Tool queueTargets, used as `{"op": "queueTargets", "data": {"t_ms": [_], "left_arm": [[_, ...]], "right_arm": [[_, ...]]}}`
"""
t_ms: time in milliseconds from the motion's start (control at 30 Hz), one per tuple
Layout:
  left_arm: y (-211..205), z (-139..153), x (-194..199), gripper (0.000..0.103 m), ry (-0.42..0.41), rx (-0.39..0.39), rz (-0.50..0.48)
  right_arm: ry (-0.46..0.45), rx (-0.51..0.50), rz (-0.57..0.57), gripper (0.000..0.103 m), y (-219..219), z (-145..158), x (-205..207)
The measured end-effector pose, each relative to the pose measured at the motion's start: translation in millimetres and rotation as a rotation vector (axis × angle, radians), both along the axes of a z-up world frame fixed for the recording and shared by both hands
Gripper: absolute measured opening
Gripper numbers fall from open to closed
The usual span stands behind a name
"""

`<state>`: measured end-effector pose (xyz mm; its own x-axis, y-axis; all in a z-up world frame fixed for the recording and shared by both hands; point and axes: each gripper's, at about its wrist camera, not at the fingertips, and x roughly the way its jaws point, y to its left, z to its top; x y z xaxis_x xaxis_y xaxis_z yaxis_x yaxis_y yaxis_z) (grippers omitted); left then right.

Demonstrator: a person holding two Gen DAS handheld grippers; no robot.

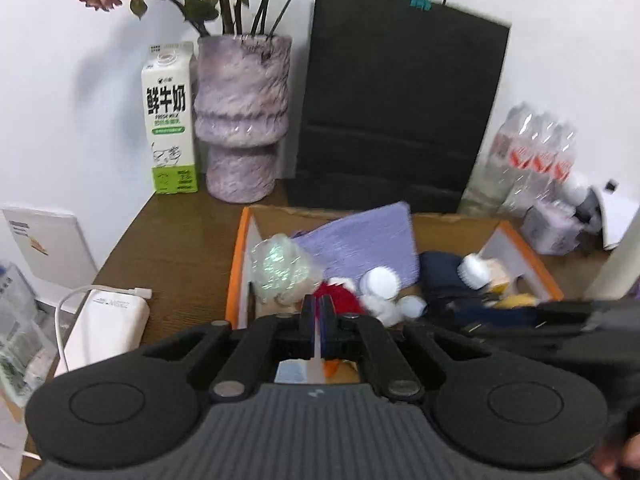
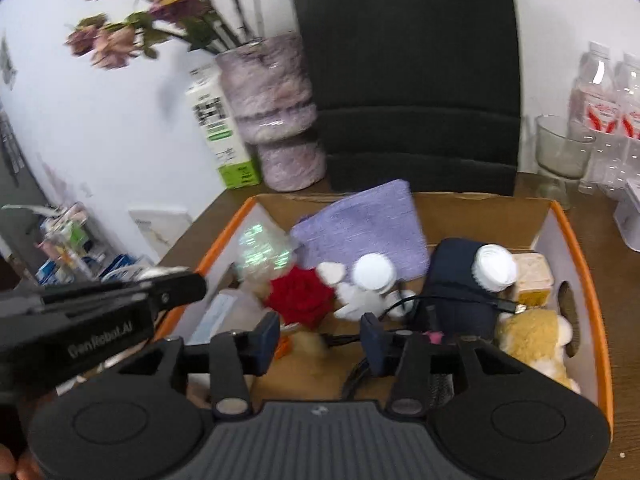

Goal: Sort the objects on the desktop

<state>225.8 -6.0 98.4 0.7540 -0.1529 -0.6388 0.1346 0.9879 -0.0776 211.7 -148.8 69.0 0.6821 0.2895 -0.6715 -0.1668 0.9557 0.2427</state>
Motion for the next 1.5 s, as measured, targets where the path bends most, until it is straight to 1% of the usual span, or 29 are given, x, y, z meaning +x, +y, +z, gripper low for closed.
{"op": "queueTargets", "data": {"t_ms": [67, 167, 267, 300, 333, 400, 500, 567, 600, 667, 700, 733, 767, 800, 833, 967, 1067, 1167, 1267, 1367, 1500], "left_arm": [[-1, -7, 8, 0.003, 0.028, 0.009, -0.001], [-5, -8, 14, 0.003, 0.050, 0.007, -0.010], [-10, -3, 9, 0.003, 0.055, -0.013, -0.020], [-11, -2, 3, 0.003, 0.048, -0.017, -0.020], [-13, 0, -4, 0.003, 0.039, -0.021, -0.026], [-18, 0, -19, 0.003, 0.033, -0.015, -0.039], [-24, -8, -48, 0.003, 0.024, 0.002, -0.050], [-28, -16, -72, 0.005, 0.017, 0.015, -0.051], [-29, -20, -82, 0.007, 0.014, 0.015, -0.048], [-31, -29, -103, 0.041, 0.012, 0.009, -0.047], [-30, -32, -115, 0.083, 0.010, -0.001, -0.038], [-28, -34, -128, 0.101, -0.017, -0.020, -0.025], [-26, -35, -142, 0.102, -0.061, -0.039, -0.011], [-25, -36, -158, 0.102, -0.094, -0.039, -0.006], [-25, -36, -169, 0.103, -0.101, -0.025, -0.016], [-22, -44, -210, 0.103, -0.106, -0.004, -0.043], [-20, -54, -240, 0.103, -0.112, 0.021, -0.058], [-14, -67, -266, 0.103, -0.107, 0.004, -0.053], [-6, -77, -281, 0.103, -0.079, -0.014, -0.047], [-3, -84, -289, 0.103, -0.062, -0.012, -0.036], [2, -87, -291, 0.103, -0.062, -0.014, -0.031]], "right_arm": [[-0.004, -0.016, -0.024, 0.044, -7, -1, 4], [-0.005, -0.025, -0.067, 0.045, -22, 5, 4], [-0.018, -0.047, -0.112, 0.050, -36, 10, -4], [-0.026, -0.059, -0.121, 0.054, -40, 11, -9], [-0.036, -0.075, -0.127, 0.056, -43, 12, -16], [-0.057, -0.109, -0.139, 0.056, -46, 13, -33], [-0.090, -0.152, -0.166, 0.058, -50, 9, -69], [-0.107, -0.178, -0.176, 0.063, -49, 3, -96], [-0.116, -0.190, -0.177, 0.067, -48, -1, -109], [-0.133, -0.221, -0.176, 0.073, -45, -9, -135], [-0.138, -0.234, -0.175, 0.078, -44, -12, -147], [-0.141, -0.243, -0.179, 0.083, -42, -17, -161], [-0.144, -0.245, -0.181, 0.084, -41, -20, -172], [-0.146, -0.244, -0.180, 0.086, -41, -23, -183], [-0.144, -0.239, -0.183, 0.087, -40, -26, -194], [-0.125, -0.205, -0.181, 0.089, -35, -42, -235], [-0.114, -0.199, -0.169, 0.089, -26, -53, -264], [-0.111, -0.211, -0.160, 0.090, -15, -62, -289], [-0.106, -0.231, -0.153, 0.091, -8, -69, -308], [-0.101, -0.244, -0.150, 0.091, -4, -74, -320], [-0.101, -0.251, -0.155, 0.091, -3, -76, -330]]}}
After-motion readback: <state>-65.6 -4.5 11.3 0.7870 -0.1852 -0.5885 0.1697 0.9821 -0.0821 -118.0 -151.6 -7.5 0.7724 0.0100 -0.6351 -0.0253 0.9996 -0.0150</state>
